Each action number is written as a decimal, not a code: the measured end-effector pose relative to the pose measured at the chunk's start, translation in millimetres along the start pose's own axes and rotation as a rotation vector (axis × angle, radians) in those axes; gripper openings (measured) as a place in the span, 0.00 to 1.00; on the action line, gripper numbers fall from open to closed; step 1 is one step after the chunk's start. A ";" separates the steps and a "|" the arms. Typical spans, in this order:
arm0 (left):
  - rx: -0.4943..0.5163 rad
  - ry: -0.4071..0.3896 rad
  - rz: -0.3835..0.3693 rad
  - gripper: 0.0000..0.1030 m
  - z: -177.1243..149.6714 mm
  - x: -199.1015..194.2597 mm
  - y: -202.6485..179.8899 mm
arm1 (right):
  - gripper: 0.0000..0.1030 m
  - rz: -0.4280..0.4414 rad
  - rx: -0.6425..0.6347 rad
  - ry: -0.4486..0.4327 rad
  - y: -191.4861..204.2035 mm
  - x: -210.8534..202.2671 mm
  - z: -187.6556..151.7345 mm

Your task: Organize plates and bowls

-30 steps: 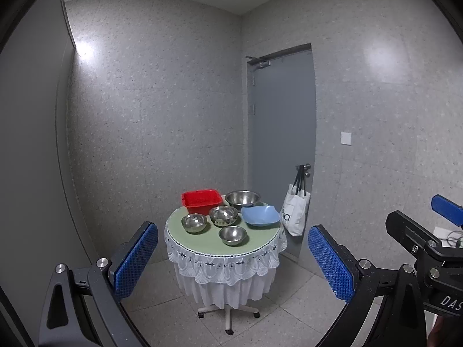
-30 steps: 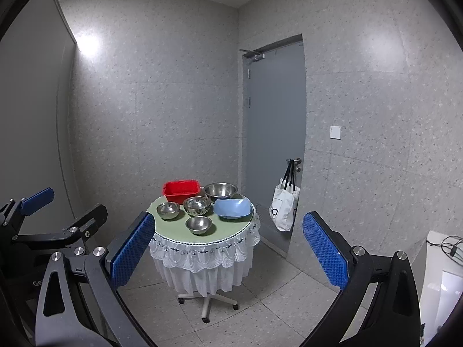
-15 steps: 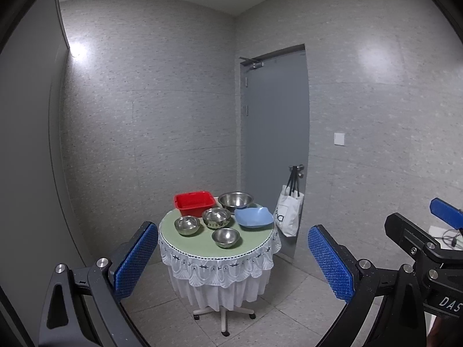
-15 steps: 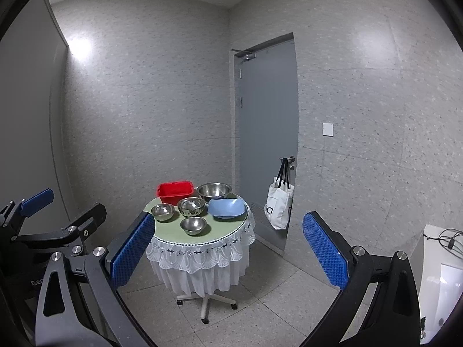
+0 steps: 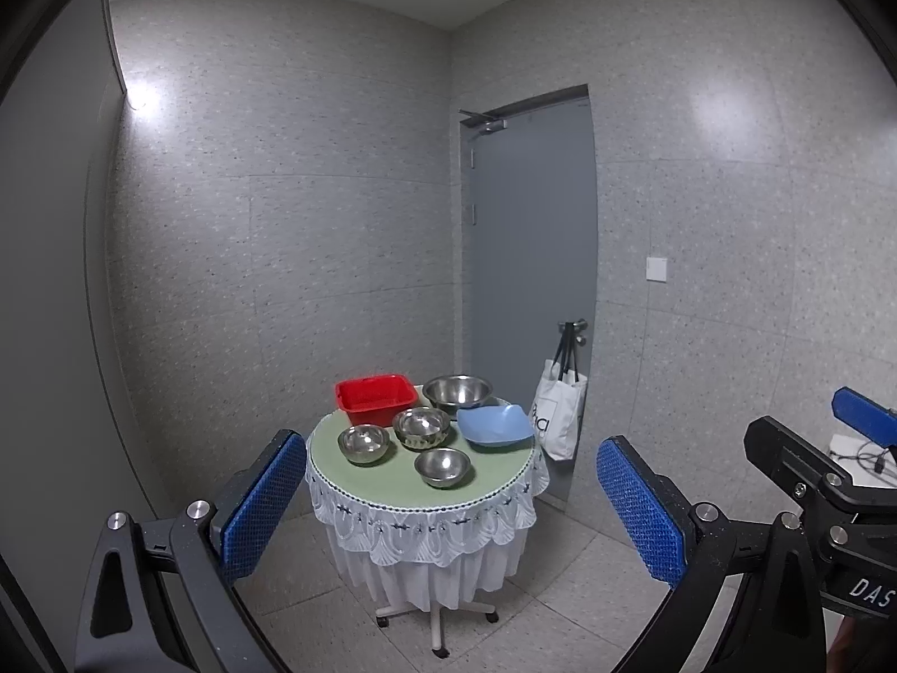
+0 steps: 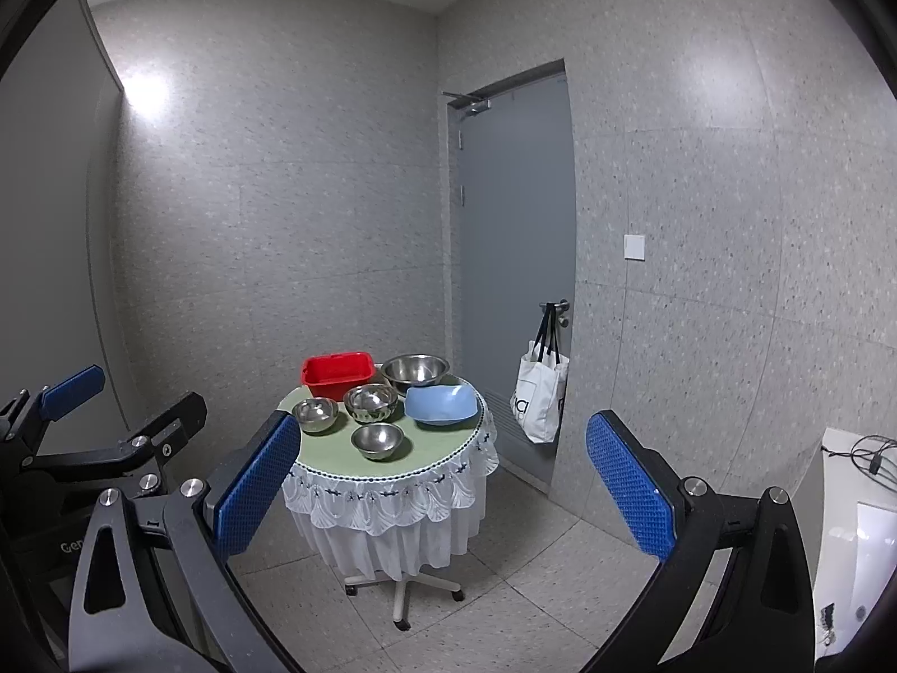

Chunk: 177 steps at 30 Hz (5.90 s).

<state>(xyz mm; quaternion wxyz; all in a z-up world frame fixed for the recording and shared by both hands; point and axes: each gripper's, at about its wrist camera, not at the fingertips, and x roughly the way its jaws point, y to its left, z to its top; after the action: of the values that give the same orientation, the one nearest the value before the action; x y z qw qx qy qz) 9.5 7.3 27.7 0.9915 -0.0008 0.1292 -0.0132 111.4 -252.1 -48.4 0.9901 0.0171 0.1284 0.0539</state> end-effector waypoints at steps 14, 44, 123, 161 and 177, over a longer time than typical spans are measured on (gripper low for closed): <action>0.004 0.036 -0.014 1.00 5.6 68.8 36.4 | 1.00 -0.011 0.014 0.037 30.3 47.2 -2.7; -0.086 0.177 0.221 1.00 95.2 448.2 -50.3 | 1.00 0.246 -0.065 0.174 -36.5 398.6 48.2; -0.159 0.811 0.140 0.14 -14.4 1253.4 76.6 | 0.15 0.515 0.336 0.950 -87.1 1003.5 -95.3; -0.345 0.785 0.272 0.18 -91.9 1225.8 366.6 | 0.22 0.501 -0.097 0.808 175.7 1006.5 -34.2; -0.380 0.727 0.276 0.64 -59.4 1170.2 317.7 | 0.65 0.482 -0.079 0.725 169.3 968.5 -20.0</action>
<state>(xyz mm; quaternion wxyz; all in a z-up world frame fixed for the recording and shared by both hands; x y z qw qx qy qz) 1133.2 294.3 -331.1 0.8562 -0.1615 0.4690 0.1444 1019.8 24.2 -304.2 0.8400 -0.0111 0.4577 0.2910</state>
